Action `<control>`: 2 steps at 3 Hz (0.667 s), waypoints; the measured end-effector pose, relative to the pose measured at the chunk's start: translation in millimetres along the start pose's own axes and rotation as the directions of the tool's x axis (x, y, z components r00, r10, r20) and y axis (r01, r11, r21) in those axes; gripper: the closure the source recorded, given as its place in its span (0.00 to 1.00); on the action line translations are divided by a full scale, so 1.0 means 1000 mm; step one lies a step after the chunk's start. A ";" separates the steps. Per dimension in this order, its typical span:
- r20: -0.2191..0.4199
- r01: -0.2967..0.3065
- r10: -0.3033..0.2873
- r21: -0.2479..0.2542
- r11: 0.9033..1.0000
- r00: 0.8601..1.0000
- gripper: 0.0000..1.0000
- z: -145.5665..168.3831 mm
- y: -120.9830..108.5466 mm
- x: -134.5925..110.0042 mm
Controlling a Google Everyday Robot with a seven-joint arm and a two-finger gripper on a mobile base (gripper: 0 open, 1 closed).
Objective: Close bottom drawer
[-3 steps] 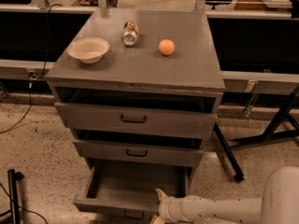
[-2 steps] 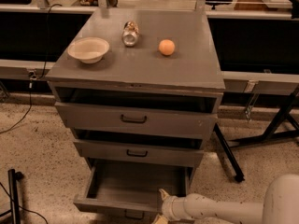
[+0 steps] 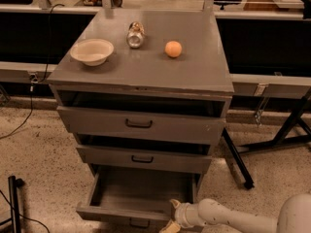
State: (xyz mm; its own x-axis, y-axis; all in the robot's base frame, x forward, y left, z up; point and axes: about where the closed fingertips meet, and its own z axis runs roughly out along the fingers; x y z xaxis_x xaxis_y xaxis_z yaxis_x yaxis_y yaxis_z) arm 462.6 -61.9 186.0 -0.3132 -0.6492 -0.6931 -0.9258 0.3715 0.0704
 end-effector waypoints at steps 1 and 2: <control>-0.018 -0.008 0.009 0.009 1.000 1.000 0.29 0.003 -0.007 0.005; -0.046 0.005 -0.004 0.036 0.999 0.999 0.27 0.002 -0.014 -0.003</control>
Offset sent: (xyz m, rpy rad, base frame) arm 0.0306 -0.0001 0.0145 -0.1102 -0.0483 -0.0445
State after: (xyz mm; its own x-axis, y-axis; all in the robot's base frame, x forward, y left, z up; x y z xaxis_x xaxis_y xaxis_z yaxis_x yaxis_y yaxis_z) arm 476.5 -63.8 185.8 -0.3194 -0.6805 -0.6594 -0.9192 0.3917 0.0410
